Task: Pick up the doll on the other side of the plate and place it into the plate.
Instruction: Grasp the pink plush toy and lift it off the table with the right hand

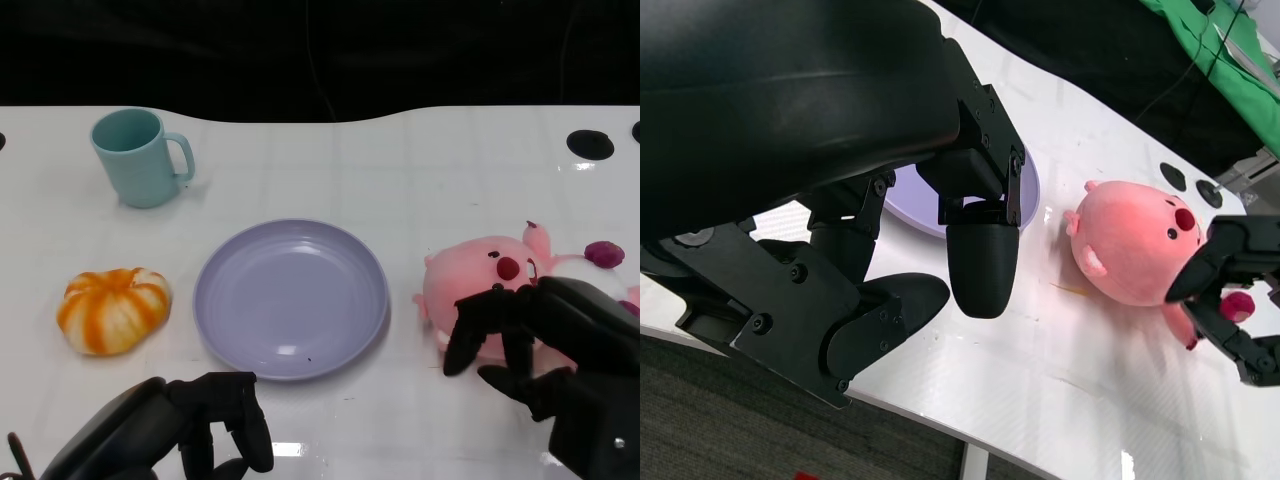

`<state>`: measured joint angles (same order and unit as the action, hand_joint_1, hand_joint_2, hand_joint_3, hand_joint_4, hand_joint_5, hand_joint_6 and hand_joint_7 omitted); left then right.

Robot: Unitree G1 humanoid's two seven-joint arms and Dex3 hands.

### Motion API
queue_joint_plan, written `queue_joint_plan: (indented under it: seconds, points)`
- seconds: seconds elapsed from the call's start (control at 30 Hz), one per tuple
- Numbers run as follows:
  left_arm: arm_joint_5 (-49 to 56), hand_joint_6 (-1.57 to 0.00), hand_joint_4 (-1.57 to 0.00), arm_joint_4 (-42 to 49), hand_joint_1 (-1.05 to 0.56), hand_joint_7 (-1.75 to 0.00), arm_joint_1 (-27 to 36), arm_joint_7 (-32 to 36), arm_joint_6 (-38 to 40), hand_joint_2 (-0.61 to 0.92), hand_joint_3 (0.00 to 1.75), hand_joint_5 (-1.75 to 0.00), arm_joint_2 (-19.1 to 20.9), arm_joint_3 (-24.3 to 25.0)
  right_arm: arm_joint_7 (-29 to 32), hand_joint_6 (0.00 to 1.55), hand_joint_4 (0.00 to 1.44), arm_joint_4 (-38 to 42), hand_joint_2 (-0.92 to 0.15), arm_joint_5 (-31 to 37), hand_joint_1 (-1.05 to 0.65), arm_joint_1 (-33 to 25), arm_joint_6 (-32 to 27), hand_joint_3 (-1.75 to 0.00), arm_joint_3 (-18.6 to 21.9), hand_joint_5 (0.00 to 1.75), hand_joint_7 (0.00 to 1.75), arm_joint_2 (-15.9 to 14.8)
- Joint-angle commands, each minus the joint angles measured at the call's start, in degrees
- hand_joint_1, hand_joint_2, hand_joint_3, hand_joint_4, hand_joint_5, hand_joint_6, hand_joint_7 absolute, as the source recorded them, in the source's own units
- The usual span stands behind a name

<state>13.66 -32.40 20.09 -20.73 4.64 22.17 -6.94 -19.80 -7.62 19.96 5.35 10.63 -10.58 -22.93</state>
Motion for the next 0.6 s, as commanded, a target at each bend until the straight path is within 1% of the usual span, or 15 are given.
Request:
queue_joint_plan:
  seconds: [0.03, 0.1, 0.17, 0.2, 0.27, 0.3, 0.33, 0.43, 0.6]
  points:
    - [-0.08, -0.64, -0.66, 0.37, -0.15, -1.42, 0.04, -0.35, -0.24, 0.59, 1.07, -1.68, 0.93, 0.57, 2.02, 0.87, 0.77, 1.16, -0.62, -1.59, -0.16, 0.99, 2.71, -0.56, 1.53, 0.91, 0.41, 0.24]
    - [-0.08, -0.64, -0.66, 0.41, -0.14, -1.42, 0.08, -0.33, -0.33, 0.59, 1.07, -1.68, 0.97, 0.57, 2.90, 0.81, 0.74, 1.25, -0.77, -1.20, -0.25, 1.12, 3.40, -0.28, 1.82, 0.64, 0.22, 0.37]
    - [-0.17, -0.64, -0.66, 0.31, -0.14, -1.42, 0.09, -0.42, -0.12, 0.59, 1.07, -1.68, 0.95, 0.56, 2.89, 0.71, 0.63, 0.14, -0.87, -0.15, -0.35, 1.23, 2.35, -0.13, 2.02, 0.46, 0.10, -0.13]
    - [-0.20, -0.64, -0.66, 0.28, -0.14, -1.42, 0.09, -0.45, -0.04, 0.59, 1.07, -1.68, 0.94, 0.56, 2.87, 0.65, 0.58, -0.22, -0.90, 0.23, -0.40, 1.26, 2.04, -0.09, 2.08, 0.38, 0.05, -0.31]
    - [-0.16, -0.64, -0.65, 0.24, -0.14, -1.42, 0.05, -0.47, 0.04, 0.59, 1.07, -1.68, 0.96, 0.52, 3.32, 0.57, 0.52, -0.19, -0.92, 1.11, -0.45, 1.69, 3.09, -0.08, 2.44, 0.33, 0.01, -0.98]
    - [-0.13, -0.64, -0.66, 0.32, -0.14, -1.42, 0.02, -0.44, -0.09, 0.59, 1.07, -1.68, 0.98, 0.51, 3.47, 0.46, 0.41, -0.03, -0.92, 1.40, -0.50, 2.01, 3.76, -0.08, 2.69, 0.27, 0.01, -1.35]
    - [-0.15, -0.64, -0.66, 0.44, -0.13, -1.42, 0.00, -0.38, -0.23, 0.59, 1.07, -1.68, 0.95, 0.49, 3.55, 0.40, 0.35, 0.08, -0.92, 1.63, -0.52, 2.28, 4.16, -0.09, 2.93, 0.24, 0.00, -1.65]
    - [-0.19, -0.64, -0.66, 0.73, -0.13, -1.42, -0.08, -0.31, -0.39, 0.59, 1.08, -1.68, 0.91, 0.49, 4.40, 0.28, 0.21, -0.01, -0.92, 3.18, -0.58, 2.97, 4.43, -0.08, 3.57, 0.18, 0.00, -2.26]
    - [-0.01, -0.64, -0.66, 0.82, -0.14, -1.41, -0.18, -0.25, -0.61, 0.58, 1.09, -1.68, 0.96, 0.42, 4.97, 0.20, 0.09, -2.46, -0.92, 6.94, -0.68, 3.72, 0.29, -0.04, 4.53, 0.16, 0.00, -2.75]
